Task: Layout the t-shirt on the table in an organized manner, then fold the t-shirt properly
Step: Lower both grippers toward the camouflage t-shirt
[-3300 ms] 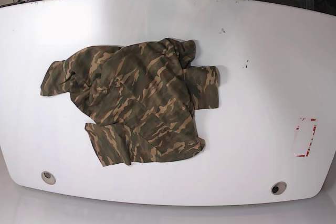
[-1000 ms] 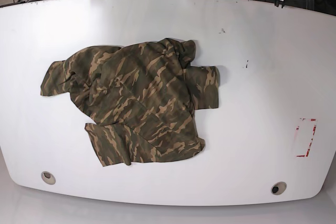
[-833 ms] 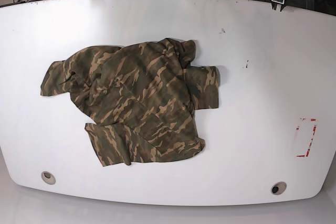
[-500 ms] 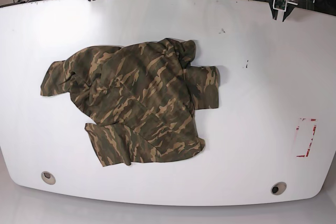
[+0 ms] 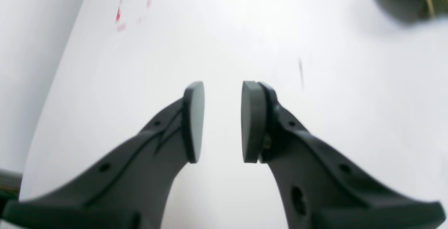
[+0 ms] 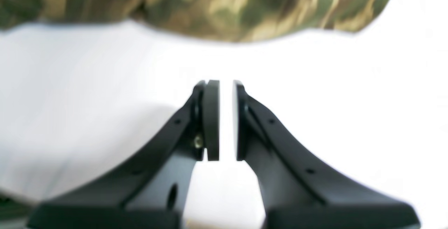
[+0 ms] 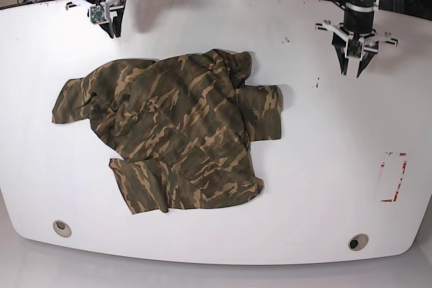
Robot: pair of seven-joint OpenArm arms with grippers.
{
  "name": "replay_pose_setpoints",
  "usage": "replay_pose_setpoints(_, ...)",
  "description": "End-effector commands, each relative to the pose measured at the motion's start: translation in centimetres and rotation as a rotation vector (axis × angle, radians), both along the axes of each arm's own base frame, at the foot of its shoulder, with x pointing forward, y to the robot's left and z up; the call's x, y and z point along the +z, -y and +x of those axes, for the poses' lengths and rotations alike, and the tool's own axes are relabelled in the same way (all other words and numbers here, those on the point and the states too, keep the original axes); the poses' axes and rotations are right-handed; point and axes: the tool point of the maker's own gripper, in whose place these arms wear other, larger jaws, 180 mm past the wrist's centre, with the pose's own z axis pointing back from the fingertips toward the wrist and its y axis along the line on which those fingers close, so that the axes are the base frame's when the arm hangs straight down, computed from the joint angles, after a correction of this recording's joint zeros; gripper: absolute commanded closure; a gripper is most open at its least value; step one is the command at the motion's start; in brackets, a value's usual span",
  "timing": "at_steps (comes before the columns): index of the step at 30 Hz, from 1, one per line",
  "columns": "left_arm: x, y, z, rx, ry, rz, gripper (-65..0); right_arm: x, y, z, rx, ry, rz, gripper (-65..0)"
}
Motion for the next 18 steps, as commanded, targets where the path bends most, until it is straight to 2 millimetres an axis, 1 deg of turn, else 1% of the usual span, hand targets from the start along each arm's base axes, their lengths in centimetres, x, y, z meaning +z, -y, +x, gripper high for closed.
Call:
replay_pose_setpoints(1,2.0,0.4,1.9,-0.018,0.078,0.002,-14.8,1.4,-0.1,1.1,0.009,0.040,-0.006,-5.7)
replay_pose_setpoints(3,1.5,0.6,1.8,-0.011,0.046,0.009,-13.4,1.1,0.0,0.9,0.015,0.025,-0.006,-4.9)
replay_pose_setpoints(11,2.2,1.4,4.1,-0.008,0.034,-0.002,-10.4,2.0,-0.3,2.3,0.026,0.026,-0.013,-4.8)
replay_pose_setpoints(13,2.1,2.0,4.7,-0.012,0.015,-0.014,-10.1,3.2,-0.6,3.4,0.035,0.065,-0.007,-4.2)
replay_pose_setpoints(18,2.2,2.2,6.0,-0.005,0.002,-0.016,-9.1,4.1,-0.9,4.4,0.040,0.088,-0.004,-3.6)
